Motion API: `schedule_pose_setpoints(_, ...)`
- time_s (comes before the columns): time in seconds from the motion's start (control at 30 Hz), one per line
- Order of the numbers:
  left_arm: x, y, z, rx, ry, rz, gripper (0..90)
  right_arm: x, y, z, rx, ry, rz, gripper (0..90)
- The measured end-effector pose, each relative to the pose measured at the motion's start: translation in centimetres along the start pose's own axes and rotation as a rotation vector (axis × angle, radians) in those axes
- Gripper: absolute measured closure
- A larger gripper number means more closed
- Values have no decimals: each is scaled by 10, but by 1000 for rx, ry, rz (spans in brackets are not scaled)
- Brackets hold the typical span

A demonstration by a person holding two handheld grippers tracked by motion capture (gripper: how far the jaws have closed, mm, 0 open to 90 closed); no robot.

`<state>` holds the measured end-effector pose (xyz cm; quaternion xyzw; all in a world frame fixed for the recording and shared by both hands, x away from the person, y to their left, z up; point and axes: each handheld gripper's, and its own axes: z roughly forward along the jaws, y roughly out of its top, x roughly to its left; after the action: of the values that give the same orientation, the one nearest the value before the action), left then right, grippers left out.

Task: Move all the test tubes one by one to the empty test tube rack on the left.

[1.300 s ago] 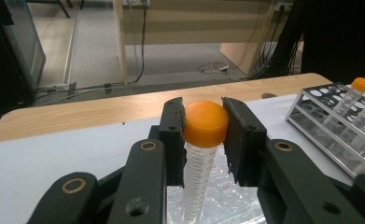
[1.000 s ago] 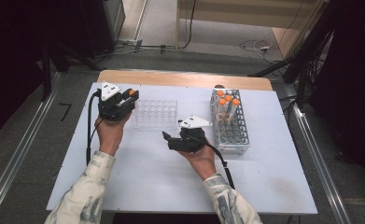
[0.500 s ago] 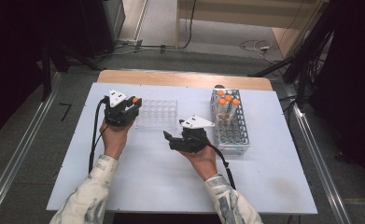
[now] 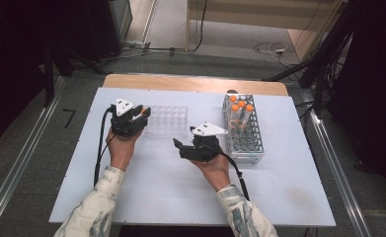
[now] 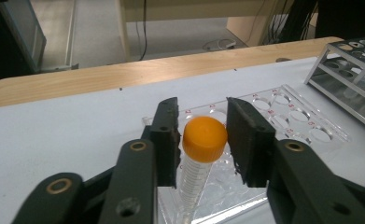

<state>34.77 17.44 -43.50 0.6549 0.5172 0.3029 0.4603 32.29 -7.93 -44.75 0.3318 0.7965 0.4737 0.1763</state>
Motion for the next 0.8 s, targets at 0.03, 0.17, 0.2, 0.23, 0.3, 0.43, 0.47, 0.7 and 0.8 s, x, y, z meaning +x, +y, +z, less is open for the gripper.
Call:
schedule_pose_setpoints(0.03,0,0,0,2,-3,-1,613,0,0,0,-1,0,0,263)
schedule_pose_setpoints(0.17,1,0,-1,8,4,-7,494,0,0,-1,-6,0,-6,263)
schedule_pose_setpoints(0.2,1,0,-1,7,9,-10,450,0,0,-2,-8,-2,-7,263)
schedule_pose_setpoints(0.23,1,0,-2,2,12,-16,400,0,0,-3,-8,-4,-7,263)
schedule_pose_setpoints(0.3,0,1,-5,-8,8,-26,334,0,0,-5,-13,-7,-4,263)
schedule_pose_setpoints(0.43,-1,1,-13,-26,14,-34,270,-5,0,-10,-22,-16,-1,267)
schedule_pose_setpoints(0.47,-2,0,-15,-25,18,-37,248,-6,1,-12,-25,-20,1,268)
schedule_pose_setpoints(0.7,-2,-13,-30,-40,1,-63,210,-27,0,-32,-42,-72,19,267)
schedule_pose_setpoints(0.8,-3,-18,-36,-50,-10,-78,210,-34,0,-39,-49,-87,25,265)
